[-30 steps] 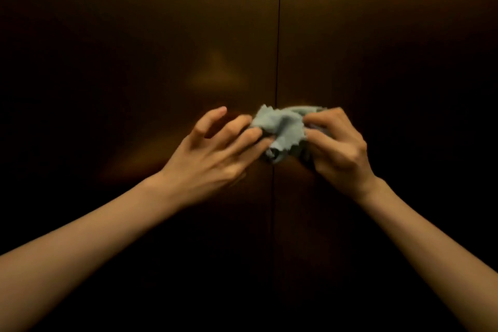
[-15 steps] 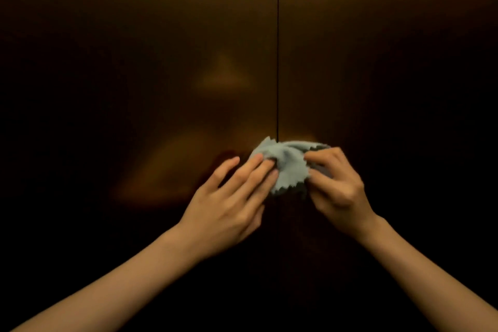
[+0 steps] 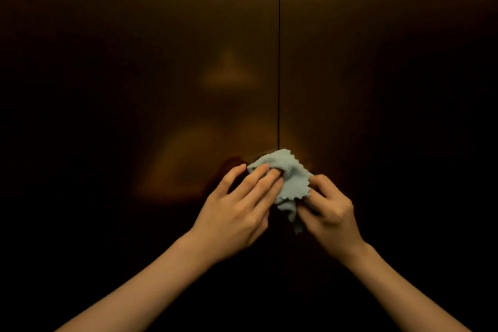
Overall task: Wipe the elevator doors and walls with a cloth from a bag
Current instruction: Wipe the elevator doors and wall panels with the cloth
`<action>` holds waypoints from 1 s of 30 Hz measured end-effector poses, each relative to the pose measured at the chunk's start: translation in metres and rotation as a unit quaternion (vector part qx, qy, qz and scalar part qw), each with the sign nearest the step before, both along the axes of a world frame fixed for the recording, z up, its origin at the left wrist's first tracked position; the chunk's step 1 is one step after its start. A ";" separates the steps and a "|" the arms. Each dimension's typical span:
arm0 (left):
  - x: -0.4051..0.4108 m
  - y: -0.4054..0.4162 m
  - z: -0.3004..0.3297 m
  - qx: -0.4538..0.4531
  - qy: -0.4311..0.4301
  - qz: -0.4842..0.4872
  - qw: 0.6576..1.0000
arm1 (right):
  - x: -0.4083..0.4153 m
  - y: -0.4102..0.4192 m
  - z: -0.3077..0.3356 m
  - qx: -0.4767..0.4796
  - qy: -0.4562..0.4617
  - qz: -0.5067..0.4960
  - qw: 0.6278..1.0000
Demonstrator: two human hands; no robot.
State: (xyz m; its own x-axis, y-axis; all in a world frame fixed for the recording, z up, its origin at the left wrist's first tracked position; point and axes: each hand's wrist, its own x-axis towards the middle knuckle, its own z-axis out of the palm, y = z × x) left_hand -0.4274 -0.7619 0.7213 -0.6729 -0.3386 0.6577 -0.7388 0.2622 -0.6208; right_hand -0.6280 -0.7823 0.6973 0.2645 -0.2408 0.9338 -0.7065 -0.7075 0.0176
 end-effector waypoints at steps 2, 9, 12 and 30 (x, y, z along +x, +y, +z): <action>-0.001 0.002 -0.007 0.012 -0.008 0.009 1.000 | -0.003 0.000 -0.010 0.009 0.004 0.016 1.000; 0.002 0.012 -0.034 0.059 -0.067 0.087 0.992 | -0.018 0.005 -0.022 0.000 0.099 -0.014 0.995; -0.009 0.019 -0.024 0.075 -0.018 0.086 0.993 | -0.017 0.007 -0.016 -0.005 0.073 -0.030 0.997; -0.015 0.026 -0.113 0.131 0.016 0.080 0.988 | -0.021 0.008 -0.098 0.028 0.107 -0.043 0.993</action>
